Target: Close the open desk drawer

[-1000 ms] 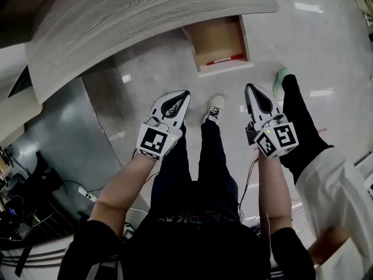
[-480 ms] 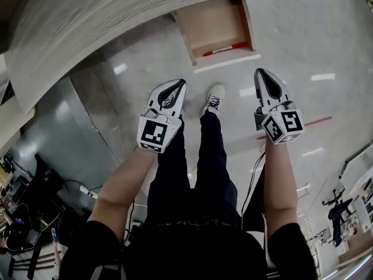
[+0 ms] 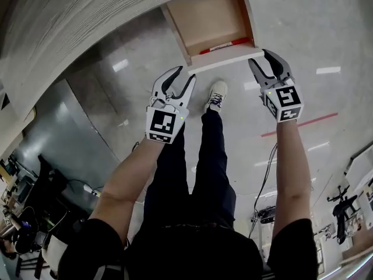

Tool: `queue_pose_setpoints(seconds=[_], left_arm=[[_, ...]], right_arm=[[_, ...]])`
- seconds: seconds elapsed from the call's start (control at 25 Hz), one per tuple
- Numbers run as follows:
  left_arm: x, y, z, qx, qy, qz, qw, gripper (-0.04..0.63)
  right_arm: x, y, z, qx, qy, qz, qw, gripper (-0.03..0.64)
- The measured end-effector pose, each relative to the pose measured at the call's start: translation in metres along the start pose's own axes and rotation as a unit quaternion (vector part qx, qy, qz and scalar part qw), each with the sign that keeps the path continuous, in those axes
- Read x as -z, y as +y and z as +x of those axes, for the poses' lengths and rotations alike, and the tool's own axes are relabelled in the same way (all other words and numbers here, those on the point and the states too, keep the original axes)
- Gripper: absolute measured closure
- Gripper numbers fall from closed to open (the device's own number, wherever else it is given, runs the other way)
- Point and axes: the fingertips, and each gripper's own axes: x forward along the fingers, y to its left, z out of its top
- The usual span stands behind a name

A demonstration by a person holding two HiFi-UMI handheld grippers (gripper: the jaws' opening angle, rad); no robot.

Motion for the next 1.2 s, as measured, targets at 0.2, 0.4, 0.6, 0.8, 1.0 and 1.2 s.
queue_pose_setpoints(seconds=[0.2,0.4,0.6,0.8,1.0,1.2], left_arm=[[-0.007,0.001,0.016,0.001,-0.005,0.000,1.0000,0.453],[-0.008,0.006,0.017,-0.002,-0.010,0.001,0.9999,0.454],[-0.005,0.013,0.023,-0.010,-0.010,-0.010,0.9999,0.446],[-0.007,0.013,0.024,-0.011,-0.017,-0.013,0.9997,0.442],[-0.007,0.012,0.021,-0.014,-0.013,-0.010,0.9998,0.447],[-0.016,0.014,0.015,-0.025,-0.020,-0.026,0.9991,0.454]], right_arm=[[0.000,-0.002,0.017,-0.022,0.024,-0.051,0.998,0.405],[-0.014,-0.004,0.030,-0.039,0.020,-0.074,0.996,0.407],[-0.017,0.003,0.036,-0.055,0.021,-0.099,0.993,0.431],[-0.016,0.004,0.035,-0.054,0.013,-0.092,0.994,0.460],[-0.017,0.006,0.032,-0.049,0.015,-0.087,0.995,0.466],[-0.019,0.006,0.027,-0.047,0.019,-0.076,0.996,0.469]])
